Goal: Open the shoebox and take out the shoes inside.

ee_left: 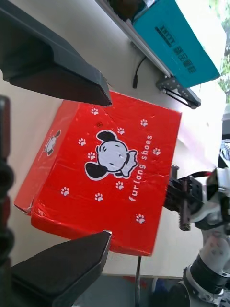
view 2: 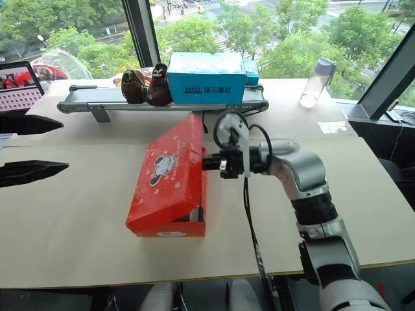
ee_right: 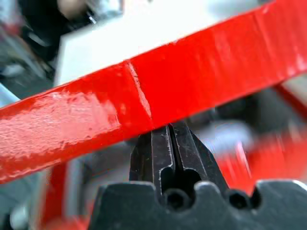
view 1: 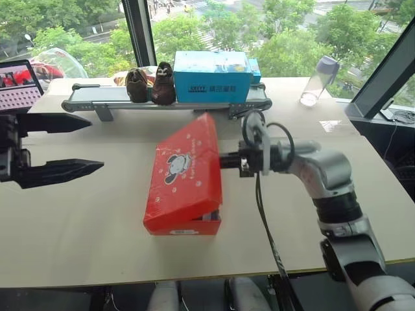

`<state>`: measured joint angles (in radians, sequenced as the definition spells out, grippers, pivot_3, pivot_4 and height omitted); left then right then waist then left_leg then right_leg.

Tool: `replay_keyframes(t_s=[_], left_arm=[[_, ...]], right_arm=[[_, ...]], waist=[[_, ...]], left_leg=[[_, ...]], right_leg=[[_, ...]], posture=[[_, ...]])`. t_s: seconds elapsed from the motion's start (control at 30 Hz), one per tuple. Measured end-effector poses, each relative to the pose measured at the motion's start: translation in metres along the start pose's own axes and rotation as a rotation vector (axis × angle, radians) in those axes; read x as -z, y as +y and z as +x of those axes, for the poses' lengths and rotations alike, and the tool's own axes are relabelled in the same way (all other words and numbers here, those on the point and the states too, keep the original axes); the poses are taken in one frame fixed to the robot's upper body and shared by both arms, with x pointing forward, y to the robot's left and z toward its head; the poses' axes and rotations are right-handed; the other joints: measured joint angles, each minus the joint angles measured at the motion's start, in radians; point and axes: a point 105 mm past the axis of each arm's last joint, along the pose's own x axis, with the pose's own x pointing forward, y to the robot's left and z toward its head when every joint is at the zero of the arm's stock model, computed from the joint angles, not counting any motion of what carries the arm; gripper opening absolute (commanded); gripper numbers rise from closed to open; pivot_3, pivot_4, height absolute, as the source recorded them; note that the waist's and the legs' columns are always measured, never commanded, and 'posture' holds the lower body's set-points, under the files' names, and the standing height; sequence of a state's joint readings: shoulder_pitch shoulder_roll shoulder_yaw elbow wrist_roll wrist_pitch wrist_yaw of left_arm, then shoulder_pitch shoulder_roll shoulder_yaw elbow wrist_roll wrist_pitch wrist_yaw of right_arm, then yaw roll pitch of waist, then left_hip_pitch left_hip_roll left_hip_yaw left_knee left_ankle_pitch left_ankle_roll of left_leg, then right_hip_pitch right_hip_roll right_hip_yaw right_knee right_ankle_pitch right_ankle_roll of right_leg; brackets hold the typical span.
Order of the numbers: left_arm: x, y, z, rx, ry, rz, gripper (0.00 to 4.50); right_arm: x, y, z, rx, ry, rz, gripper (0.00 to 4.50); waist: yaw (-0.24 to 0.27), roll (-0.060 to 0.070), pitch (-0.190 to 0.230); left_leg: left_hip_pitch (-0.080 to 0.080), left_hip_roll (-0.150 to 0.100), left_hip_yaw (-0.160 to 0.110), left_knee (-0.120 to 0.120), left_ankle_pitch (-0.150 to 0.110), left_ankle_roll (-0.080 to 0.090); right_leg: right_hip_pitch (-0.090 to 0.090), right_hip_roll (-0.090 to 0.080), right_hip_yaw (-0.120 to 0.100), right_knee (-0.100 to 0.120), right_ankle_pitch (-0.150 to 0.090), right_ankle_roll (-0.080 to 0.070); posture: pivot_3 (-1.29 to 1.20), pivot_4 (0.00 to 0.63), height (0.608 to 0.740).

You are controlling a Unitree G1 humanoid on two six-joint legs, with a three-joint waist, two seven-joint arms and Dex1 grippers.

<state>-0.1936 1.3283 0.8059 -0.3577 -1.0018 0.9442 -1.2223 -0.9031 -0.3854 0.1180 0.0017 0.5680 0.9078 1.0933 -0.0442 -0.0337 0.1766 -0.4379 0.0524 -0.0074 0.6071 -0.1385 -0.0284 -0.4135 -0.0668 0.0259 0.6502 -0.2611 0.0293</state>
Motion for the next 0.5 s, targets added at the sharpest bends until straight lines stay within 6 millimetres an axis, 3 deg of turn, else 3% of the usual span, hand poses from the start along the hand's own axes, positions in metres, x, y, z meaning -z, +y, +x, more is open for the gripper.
replay_keyframes(t_s=[0.13, 0.23, 0.37, 0.5], left_arm=[[-0.007, -0.005, -0.009, -0.004, 0.021, -0.044, 4.41], [-0.019, -0.012, -0.017, -0.014, 0.053, -0.057, 4.41], [-0.044, -0.026, -0.029, -0.037, 0.092, -0.022, 4.41], [-0.059, -0.039, -0.034, -0.051, 0.113, -0.004, 4.41]], right_arm=[[-0.032, 0.015, 0.035, -0.114, -0.071, -0.013, 0.0], [-0.04, 0.026, 0.07, -0.197, -0.087, 0.01, 0.0], [-0.025, 0.035, 0.116, -0.243, -0.026, 0.026, 0.0], [-0.005, 0.028, 0.135, -0.19, 0.055, -0.028, 0.0]], waist=[[0.0, -0.002, 0.0], [-0.005, -0.003, 0.001], [-0.006, -0.003, 0.001], [-0.001, -0.005, 0.002]], left_leg=[[-0.003, 0.0, 0.002, 0.001, 0.0, 0.0], [-0.003, 0.001, 0.004, 0.001, 0.0, 0.0], [-0.003, 0.002, 0.004, 0.0, 0.0, 0.0], [-0.003, 0.002, 0.004, 0.001, 0.0, 0.0]], right_leg=[[-0.007, 0.0, 0.003, 0.004, 0.0, 0.0], [-0.01, 0.002, 0.007, 0.008, 0.0, 0.0], [-0.01, 0.004, 0.007, 0.01, -0.001, -0.001], [-0.01, 0.004, 0.007, 0.009, -0.001, -0.001]], posture=[[0.0, 0.15, 0.74], [0.0, 0.15, 0.74], [0.0, 0.15, 0.74], [0.0, 0.15, 0.74]])
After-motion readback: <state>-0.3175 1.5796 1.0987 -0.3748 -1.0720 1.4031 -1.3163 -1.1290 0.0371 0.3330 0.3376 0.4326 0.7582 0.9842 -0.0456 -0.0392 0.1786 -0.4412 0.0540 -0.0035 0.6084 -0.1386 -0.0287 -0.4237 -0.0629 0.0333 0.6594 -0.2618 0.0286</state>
